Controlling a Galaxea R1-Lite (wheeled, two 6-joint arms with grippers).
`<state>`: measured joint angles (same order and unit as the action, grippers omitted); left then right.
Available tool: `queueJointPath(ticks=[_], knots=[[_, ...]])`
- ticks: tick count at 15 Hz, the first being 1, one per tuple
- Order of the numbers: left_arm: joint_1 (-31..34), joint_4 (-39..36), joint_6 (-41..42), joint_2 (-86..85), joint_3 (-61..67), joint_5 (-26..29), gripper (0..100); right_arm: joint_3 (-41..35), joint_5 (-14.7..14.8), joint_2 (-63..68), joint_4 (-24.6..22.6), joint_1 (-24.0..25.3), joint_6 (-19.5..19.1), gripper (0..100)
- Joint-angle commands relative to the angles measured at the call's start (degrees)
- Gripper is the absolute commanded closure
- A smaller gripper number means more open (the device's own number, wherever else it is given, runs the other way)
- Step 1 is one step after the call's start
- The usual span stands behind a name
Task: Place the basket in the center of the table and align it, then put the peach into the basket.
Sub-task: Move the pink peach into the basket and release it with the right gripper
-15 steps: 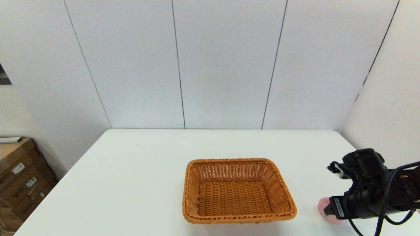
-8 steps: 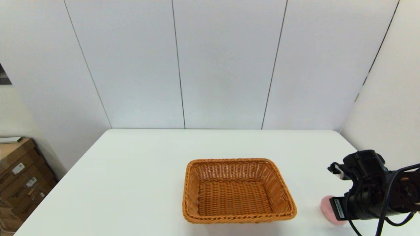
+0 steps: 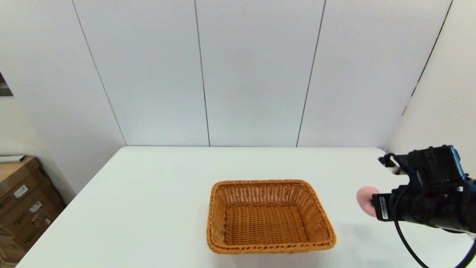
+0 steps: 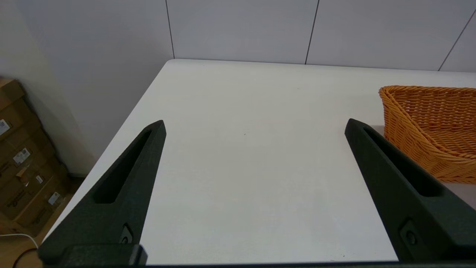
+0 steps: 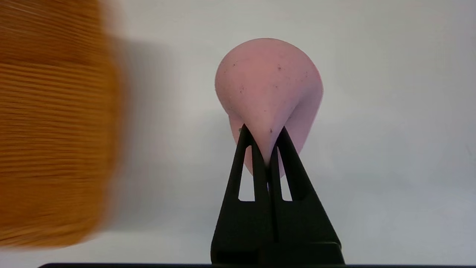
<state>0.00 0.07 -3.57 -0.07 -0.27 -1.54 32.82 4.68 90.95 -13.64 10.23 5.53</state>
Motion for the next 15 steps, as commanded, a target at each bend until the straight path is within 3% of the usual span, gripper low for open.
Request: queueJointPath(ticks=[1,6,10,15], knots=[[0.0,0.01,-0.03,-0.01,0.0,-0.05,0,5.33,0.42,-4.56,3.89,17.46,3.34,100],[0.0,0.01,-0.21,-0.01,0.0,-0.05,0,6.73,0.68,5.9,3.71,24.84,5.19,100],[0.0,0.01,-0.3,-0.01,0.0,-0.13,0,8.32,0.59,11.44,0.81,28.18,5.98,100],[0.0,0.01,-0.38,-0.01,0.0,-0.13,0,11.83,0.68,14.87,0.55,30.11,5.89,100]])
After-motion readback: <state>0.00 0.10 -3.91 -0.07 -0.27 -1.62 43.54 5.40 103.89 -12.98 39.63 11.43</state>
